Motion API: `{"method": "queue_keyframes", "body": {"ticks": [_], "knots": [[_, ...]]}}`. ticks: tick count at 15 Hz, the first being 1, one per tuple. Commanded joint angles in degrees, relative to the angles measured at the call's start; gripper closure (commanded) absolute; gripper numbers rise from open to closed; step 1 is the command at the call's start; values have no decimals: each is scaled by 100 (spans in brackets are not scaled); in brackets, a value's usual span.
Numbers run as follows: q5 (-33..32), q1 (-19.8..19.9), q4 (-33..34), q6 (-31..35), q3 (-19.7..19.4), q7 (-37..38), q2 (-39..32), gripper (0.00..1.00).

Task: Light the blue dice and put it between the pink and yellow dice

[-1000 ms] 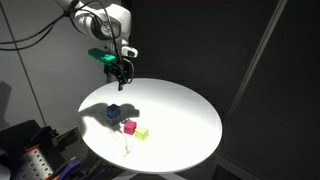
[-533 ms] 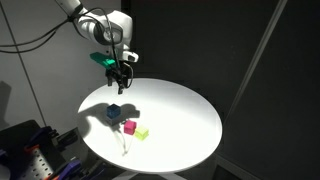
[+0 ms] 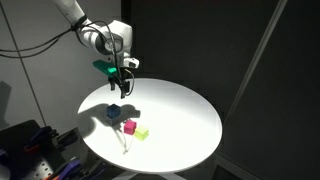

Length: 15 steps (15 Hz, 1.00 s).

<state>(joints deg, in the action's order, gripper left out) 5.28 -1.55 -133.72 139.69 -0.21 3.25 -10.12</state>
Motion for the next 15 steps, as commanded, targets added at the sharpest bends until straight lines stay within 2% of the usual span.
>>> {"method": "queue_keyframes", "body": {"ticks": [1,13,15], "knots": [[6,-7,1,381,63,103,-126,0],[-15,7,4,444,78,10,-205,0],[-114,-51,-98,613,77,94,-158,0]]}}
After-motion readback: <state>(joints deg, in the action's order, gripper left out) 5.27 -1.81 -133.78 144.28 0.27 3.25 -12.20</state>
